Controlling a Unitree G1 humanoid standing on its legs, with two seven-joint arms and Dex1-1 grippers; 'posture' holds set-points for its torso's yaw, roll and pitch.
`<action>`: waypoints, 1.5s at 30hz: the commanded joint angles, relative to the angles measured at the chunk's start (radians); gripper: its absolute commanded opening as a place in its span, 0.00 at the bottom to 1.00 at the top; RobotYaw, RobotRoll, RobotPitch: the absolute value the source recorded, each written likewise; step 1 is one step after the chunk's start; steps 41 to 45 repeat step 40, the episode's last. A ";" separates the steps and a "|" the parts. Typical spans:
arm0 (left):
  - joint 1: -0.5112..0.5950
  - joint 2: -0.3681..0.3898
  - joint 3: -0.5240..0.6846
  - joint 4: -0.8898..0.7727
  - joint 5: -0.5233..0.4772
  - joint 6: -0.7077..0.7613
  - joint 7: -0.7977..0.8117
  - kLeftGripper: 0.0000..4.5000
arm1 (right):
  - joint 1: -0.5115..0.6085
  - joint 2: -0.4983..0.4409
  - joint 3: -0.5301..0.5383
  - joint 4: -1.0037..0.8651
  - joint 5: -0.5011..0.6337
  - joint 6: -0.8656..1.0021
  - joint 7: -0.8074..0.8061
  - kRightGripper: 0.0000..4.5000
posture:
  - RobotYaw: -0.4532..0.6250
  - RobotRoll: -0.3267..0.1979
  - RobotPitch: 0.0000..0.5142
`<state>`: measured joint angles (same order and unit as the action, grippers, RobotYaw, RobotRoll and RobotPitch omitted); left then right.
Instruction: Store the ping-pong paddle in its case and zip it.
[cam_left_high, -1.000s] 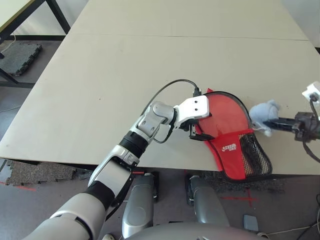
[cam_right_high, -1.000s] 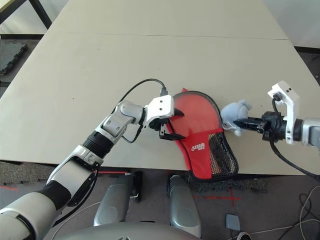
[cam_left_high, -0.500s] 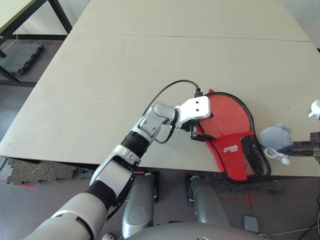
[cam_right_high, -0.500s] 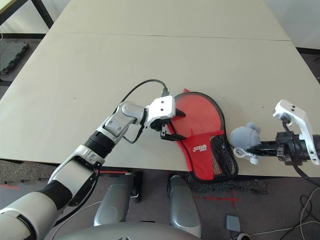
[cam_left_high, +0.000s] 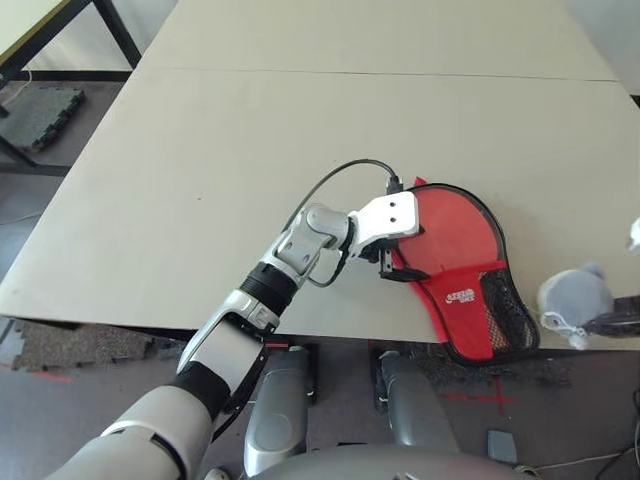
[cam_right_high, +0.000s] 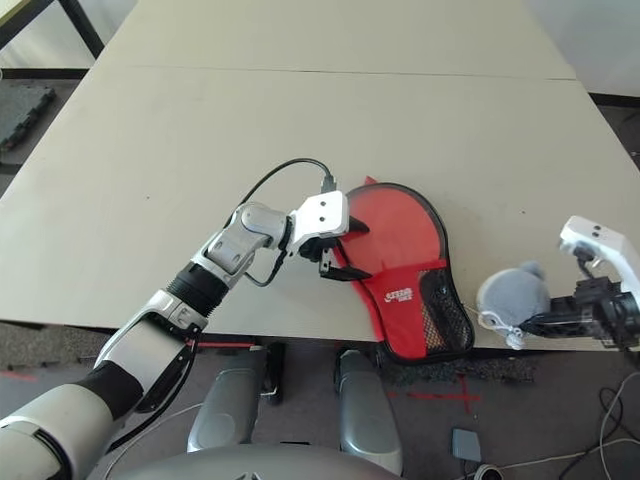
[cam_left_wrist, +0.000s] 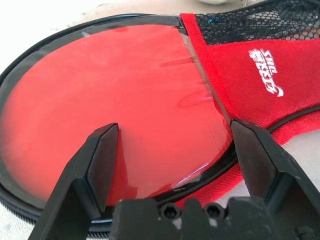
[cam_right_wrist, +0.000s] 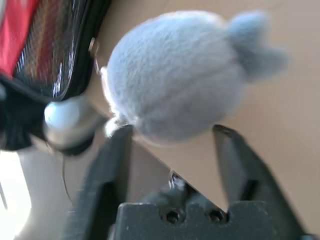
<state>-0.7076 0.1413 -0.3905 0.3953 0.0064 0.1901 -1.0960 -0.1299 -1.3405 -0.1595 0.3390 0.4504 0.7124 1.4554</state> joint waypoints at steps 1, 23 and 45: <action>0.056 0.056 0.042 -0.089 -0.047 0.126 -0.001 1.00 | -0.122 0.040 -0.037 0.126 -0.003 0.000 -0.056 0.99 | 0.39 0.62 0.41; 0.203 0.114 0.697 -0.087 -0.062 -0.035 0.987 1.00 | -0.528 0.595 -0.280 0.616 -0.131 -0.734 -1.068 0.99 | 0.47 0.62 0.35; 0.117 0.112 0.706 0.264 -0.046 -0.341 1.250 1.00 | -0.457 0.772 -0.251 0.586 -0.155 -0.906 -1.165 0.99 | 0.43 0.62 0.30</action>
